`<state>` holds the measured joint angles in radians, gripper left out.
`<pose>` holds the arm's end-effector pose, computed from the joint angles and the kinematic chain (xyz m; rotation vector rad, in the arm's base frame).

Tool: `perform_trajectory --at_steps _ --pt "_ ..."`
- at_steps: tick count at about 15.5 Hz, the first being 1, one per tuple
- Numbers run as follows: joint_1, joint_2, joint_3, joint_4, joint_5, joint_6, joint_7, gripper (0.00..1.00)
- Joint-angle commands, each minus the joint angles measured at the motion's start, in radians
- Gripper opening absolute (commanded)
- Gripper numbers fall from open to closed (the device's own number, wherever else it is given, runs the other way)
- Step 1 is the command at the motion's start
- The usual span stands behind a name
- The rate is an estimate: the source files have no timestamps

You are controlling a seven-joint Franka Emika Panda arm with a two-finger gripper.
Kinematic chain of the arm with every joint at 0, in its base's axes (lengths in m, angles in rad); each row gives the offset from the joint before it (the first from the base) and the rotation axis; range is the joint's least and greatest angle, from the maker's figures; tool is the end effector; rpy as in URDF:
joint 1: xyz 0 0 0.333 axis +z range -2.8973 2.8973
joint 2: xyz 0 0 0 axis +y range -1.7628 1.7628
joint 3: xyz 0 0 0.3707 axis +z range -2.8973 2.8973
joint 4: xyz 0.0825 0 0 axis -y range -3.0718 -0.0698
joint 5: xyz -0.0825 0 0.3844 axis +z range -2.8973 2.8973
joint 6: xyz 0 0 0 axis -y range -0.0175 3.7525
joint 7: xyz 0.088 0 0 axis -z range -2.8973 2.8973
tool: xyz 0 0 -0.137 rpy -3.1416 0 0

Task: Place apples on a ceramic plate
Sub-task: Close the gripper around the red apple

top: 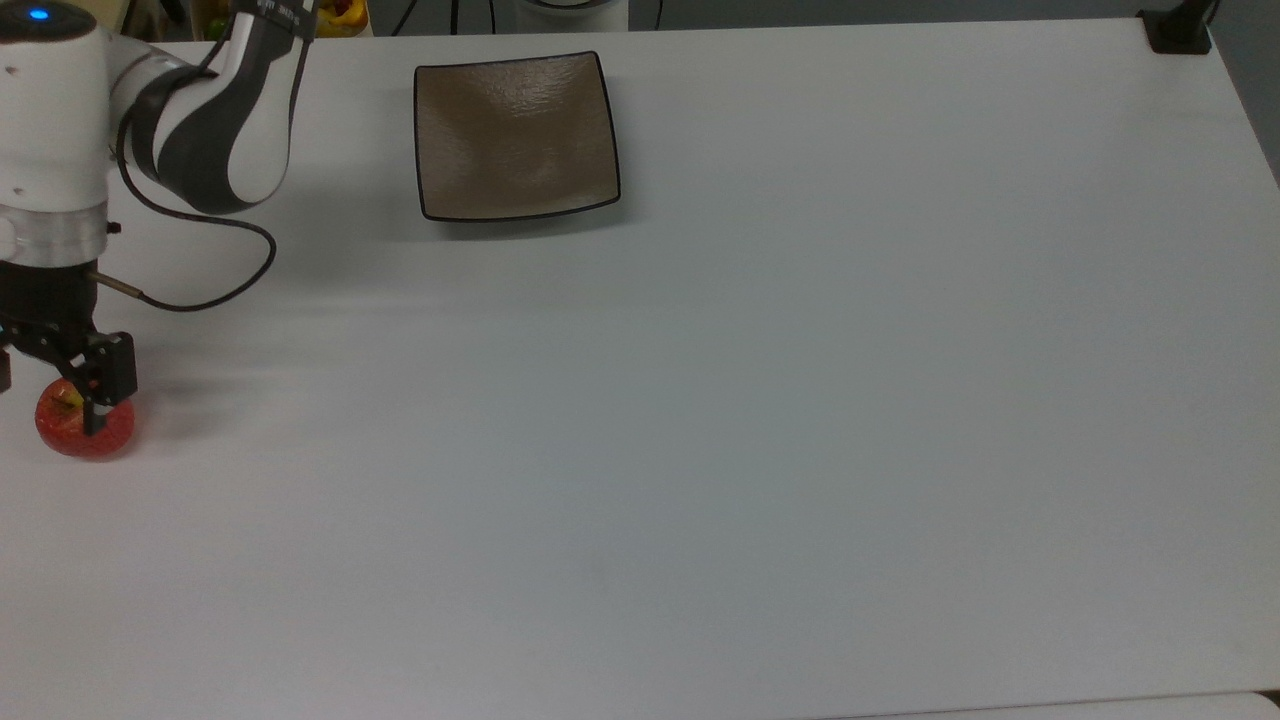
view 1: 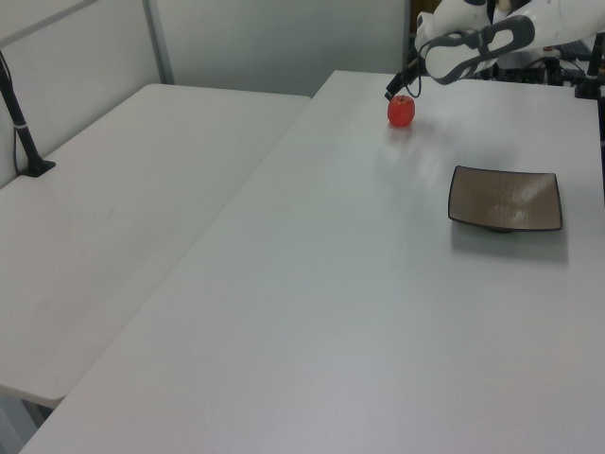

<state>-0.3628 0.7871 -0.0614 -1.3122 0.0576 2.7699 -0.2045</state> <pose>0.7791 -0.3357 0.3618 2.7705 -0.3240 0.9276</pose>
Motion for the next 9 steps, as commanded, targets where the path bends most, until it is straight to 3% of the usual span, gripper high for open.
perform_trajectory --at_steps 1,9 --pt "-0.015 0.040 0.029 0.027 0.013 0.030 0.030 1.00" --pt "-0.015 0.058 0.035 0.007 0.001 0.057 0.030 1.00"
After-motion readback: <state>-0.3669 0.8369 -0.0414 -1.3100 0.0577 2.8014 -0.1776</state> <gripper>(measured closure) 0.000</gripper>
